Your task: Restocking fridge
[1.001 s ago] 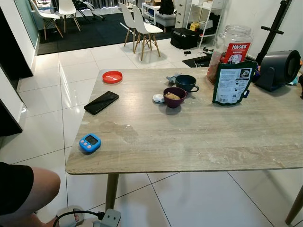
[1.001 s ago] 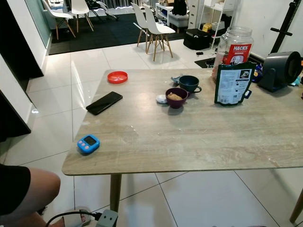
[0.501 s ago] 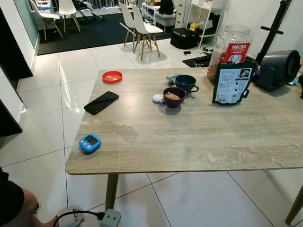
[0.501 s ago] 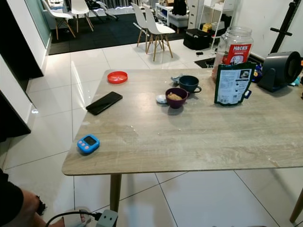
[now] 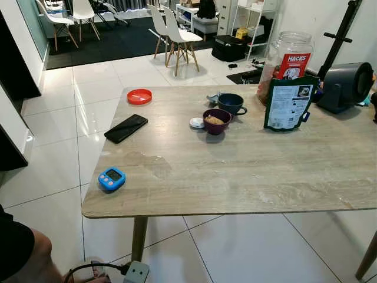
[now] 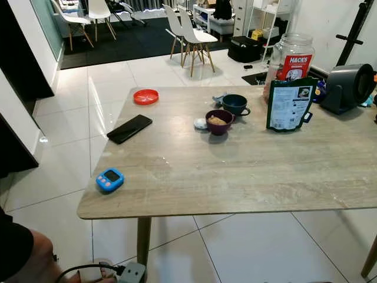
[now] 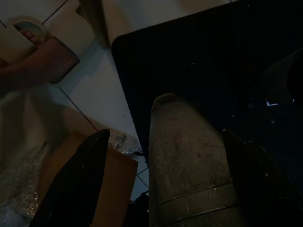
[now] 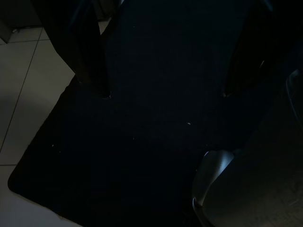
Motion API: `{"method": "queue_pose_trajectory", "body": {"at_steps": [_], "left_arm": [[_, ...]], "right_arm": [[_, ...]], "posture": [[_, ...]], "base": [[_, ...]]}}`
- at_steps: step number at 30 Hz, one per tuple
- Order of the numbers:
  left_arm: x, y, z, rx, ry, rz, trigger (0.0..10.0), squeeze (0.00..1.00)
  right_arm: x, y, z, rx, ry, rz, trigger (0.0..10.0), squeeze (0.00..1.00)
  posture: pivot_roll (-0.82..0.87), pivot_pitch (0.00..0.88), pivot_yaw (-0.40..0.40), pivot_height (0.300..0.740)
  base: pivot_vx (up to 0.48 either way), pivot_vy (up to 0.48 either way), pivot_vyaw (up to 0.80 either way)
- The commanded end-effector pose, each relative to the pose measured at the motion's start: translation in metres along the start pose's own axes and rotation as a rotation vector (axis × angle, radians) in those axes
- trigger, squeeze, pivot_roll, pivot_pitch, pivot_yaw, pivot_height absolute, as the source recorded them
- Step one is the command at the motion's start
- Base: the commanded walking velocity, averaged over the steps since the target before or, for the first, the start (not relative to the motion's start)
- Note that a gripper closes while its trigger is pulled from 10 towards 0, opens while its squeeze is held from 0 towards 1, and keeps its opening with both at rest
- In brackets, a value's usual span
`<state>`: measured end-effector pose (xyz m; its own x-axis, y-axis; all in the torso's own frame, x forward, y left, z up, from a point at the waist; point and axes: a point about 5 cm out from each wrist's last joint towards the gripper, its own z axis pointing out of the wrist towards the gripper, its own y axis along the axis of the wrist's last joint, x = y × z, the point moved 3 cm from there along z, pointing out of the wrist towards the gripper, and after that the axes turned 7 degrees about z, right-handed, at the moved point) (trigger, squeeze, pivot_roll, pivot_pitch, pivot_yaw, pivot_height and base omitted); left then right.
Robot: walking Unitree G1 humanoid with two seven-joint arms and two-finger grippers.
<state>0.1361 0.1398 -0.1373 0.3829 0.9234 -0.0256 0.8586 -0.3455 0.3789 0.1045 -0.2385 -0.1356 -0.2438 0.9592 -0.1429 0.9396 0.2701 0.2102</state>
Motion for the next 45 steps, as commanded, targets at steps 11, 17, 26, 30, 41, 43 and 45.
{"method": "queue_pose_trajectory", "body": {"at_steps": [11, 17, 26, 30, 41, 43, 45], "left_arm": [[0.001, -0.024, -0.003, 0.079, 0.004, -0.022, 10.0, 0.00], [0.001, -0.025, -0.003, 0.083, 0.003, -0.017, 10.0, 0.00], [-0.002, -0.023, -0.002, 0.075, -0.007, -0.026, 10.0, 0.00], [-0.001, -0.025, -0.003, 0.080, -0.010, -0.019, 10.0, 0.00], [0.033, -0.029, -0.011, 0.061, 0.043, -0.037, 10.0, 0.00], [0.039, -0.034, -0.013, 0.068, 0.057, -0.049, 10.0, 0.00], [0.040, -0.037, -0.013, 0.072, 0.067, -0.059, 10.0, 0.00]], "right_arm": [[0.001, 0.000, 0.000, -0.002, 0.005, 0.025, 10.0, 0.00], [0.002, -0.001, 0.000, 0.004, 0.007, 0.032, 10.0, 0.00], [-0.001, 0.000, 0.000, -0.002, -0.009, 0.033, 10.0, 0.00], [-0.001, -0.001, 0.000, -0.001, -0.022, 0.035, 10.0, 0.00], [-0.001, -0.003, 0.000, 0.006, -0.041, 0.056, 10.0, 0.00], [-0.002, -0.004, 0.000, 0.007, -0.039, 0.061, 10.0, 0.00], [-0.003, -0.005, 0.000, 0.011, -0.041, 0.056, 10.0, 0.00]], "posture": [[0.01, 0.000, 0.012, 0.739], [0.01, 0.000, 0.013, 0.739], [0.02, 0.000, 0.001, 0.739], [-0.01, 0.000, 0.010, 0.739], [0.00, 0.000, 0.010, 0.739], [0.00, 0.000, 0.011, 0.739], [0.01, 0.000, 0.004, 0.739]], "base": [[0.000, 0.000, 0.00], [0.000, 0.000, 0.00], [0.000, 0.000, 0.00], [0.000, 0.000, 0.00], [0.000, 0.000, 0.00], [0.000, 0.000, 0.00], [0.000, 0.000, 0.00]]}}
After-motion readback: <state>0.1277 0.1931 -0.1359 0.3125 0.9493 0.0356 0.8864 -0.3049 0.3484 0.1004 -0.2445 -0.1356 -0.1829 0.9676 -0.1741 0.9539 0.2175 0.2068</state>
